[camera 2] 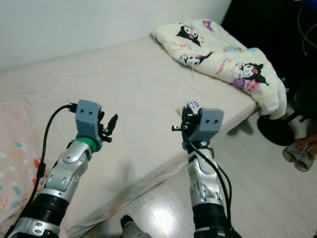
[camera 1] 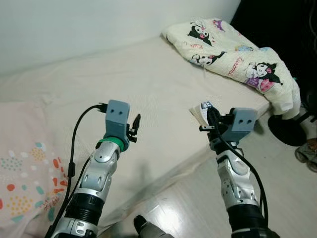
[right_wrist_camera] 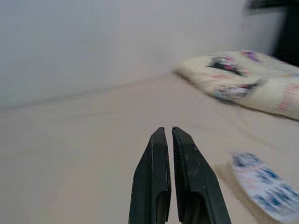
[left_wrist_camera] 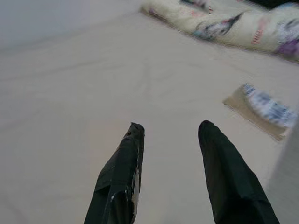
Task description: Clean up the room
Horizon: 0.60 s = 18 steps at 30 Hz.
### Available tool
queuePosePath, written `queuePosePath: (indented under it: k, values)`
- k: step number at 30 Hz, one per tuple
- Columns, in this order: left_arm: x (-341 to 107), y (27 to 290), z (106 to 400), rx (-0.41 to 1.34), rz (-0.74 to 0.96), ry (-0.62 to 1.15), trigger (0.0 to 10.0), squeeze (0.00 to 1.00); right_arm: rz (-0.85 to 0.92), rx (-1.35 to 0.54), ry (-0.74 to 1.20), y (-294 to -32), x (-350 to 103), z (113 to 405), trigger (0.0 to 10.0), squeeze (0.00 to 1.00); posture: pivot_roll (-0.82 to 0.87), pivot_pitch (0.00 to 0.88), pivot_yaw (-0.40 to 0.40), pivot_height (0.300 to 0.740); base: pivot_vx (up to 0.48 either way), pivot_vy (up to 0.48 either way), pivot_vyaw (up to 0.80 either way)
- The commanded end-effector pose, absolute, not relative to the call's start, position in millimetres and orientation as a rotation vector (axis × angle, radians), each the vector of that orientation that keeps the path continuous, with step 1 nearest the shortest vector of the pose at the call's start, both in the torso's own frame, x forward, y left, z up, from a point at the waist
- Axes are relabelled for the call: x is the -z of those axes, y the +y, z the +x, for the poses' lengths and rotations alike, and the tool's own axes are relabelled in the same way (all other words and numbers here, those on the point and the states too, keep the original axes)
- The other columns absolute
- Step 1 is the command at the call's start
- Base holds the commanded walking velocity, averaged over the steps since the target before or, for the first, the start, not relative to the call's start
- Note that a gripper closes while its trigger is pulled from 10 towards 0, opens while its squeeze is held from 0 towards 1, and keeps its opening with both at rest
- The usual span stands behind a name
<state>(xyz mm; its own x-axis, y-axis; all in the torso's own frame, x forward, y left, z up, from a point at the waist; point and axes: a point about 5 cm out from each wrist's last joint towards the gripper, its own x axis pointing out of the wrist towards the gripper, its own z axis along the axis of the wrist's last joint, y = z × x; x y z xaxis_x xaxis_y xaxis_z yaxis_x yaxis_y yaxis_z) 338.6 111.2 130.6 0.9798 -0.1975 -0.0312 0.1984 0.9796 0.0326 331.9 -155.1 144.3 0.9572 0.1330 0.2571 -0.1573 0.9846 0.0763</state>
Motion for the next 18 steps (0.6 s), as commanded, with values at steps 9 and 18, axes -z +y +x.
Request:
queuePosePath:
  k: [9,18]
  values:
    - [-123.3,109.5,338.3,0.183,0.050,0.041,10.0,0.00,0.015,-0.186,-0.207,-154.5,-133.2,330.8,10.0,0.00,-0.17,0.042,-0.010,0.740,0.000,0.000,-0.06]
    - [-121.5,109.3,336.2,0.176,0.076,0.027,10.0,0.00,-0.004,-0.192,-0.201,-153.7,-133.0,331.6,10.0,0.00,-0.16,0.044,-0.017,0.740,0.000,0.000,0.62]
